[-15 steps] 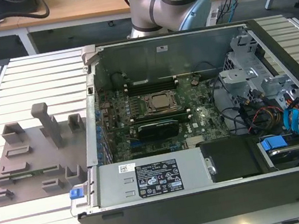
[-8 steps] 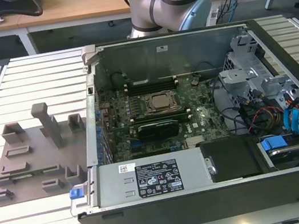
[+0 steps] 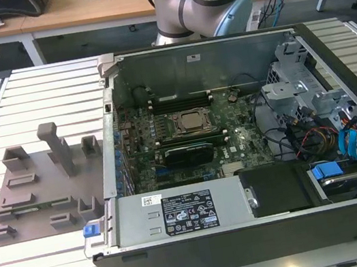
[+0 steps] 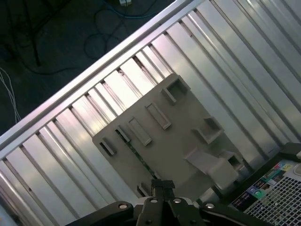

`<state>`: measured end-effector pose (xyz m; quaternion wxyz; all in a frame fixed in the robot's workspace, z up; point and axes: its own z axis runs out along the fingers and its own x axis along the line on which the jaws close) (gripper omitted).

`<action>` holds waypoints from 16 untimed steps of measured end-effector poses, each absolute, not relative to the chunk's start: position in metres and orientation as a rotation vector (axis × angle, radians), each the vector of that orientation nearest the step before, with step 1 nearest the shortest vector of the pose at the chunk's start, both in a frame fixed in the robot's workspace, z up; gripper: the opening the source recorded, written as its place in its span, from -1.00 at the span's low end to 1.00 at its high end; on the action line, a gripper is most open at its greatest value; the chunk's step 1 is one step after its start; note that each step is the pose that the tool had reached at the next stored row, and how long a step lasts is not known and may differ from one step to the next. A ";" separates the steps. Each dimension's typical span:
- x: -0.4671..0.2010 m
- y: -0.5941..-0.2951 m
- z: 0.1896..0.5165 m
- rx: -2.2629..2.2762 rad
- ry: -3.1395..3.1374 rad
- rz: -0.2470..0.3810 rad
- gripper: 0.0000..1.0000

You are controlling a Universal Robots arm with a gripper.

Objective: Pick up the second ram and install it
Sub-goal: 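Pick up the second ram and move it above second insertion slot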

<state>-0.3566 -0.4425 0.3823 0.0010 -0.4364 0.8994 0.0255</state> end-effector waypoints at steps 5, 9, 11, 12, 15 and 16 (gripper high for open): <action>-0.357 -0.443 0.382 -1.458 2.782 0.080 -0.80; -0.357 -0.443 0.382 -1.534 2.742 0.080 -0.80; -0.357 -0.443 0.382 -1.577 2.718 0.080 -0.80; -0.357 -0.442 0.382 -1.595 2.708 0.080 -0.80; -0.357 -0.442 0.382 -1.656 2.672 0.080 -0.80; -0.357 -0.442 0.382 -1.681 2.658 0.080 -0.80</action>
